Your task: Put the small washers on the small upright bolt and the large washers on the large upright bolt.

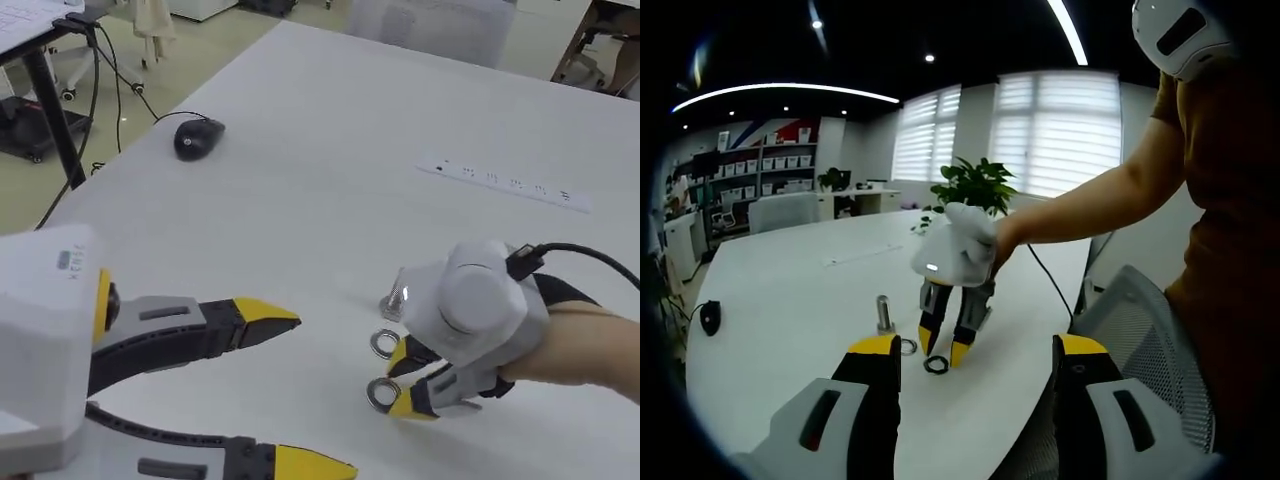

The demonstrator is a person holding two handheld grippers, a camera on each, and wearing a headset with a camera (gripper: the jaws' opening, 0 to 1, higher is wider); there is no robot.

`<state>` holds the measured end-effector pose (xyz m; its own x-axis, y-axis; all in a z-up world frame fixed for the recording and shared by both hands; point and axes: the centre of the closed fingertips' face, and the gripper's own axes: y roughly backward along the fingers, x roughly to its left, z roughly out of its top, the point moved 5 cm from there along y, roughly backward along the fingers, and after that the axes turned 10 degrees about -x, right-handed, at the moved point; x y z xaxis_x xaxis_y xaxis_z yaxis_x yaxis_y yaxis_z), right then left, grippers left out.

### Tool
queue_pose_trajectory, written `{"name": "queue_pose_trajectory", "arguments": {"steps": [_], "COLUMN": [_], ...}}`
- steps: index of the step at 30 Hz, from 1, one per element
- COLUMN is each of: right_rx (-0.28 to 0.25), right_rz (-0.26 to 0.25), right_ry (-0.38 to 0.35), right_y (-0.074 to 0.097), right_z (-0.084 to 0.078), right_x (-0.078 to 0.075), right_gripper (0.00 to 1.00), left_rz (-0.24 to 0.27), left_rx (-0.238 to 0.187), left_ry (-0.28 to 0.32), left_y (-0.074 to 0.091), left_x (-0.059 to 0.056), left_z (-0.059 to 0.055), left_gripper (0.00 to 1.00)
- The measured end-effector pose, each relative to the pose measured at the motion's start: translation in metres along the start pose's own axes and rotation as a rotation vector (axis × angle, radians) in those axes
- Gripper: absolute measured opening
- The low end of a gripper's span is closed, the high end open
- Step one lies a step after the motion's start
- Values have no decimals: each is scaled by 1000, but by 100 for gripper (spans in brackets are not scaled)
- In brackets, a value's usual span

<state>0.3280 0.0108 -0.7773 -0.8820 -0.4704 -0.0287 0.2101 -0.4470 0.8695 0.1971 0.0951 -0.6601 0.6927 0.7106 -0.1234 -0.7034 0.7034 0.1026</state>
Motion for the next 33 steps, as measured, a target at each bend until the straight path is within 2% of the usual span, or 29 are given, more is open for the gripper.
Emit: {"name": "queue_pose_trajectory", "arguments": {"steps": [11, 15, 24, 33], "right_rx": [11, 6, 5, -12], "right_rz": [10, 21, 23, 6], "right_ry": [34, 6, -1, -38], "right_y": [-7, -8, -9, -10], "right_z": [1, 2, 2, 1], "right_x": [1, 1, 2, -1], "right_gripper": [29, 28, 28, 22], "left_rz": [12, 12, 14, 7], "left_rx": [-8, -7, -3, -6], "left_ry": [4, 5, 3, 3], "left_y": [2, 2, 4, 1], "left_x": [3, 2, 2, 1], "left_z": [0, 0, 0, 0], "left_gripper": [61, 61, 61, 61]}}
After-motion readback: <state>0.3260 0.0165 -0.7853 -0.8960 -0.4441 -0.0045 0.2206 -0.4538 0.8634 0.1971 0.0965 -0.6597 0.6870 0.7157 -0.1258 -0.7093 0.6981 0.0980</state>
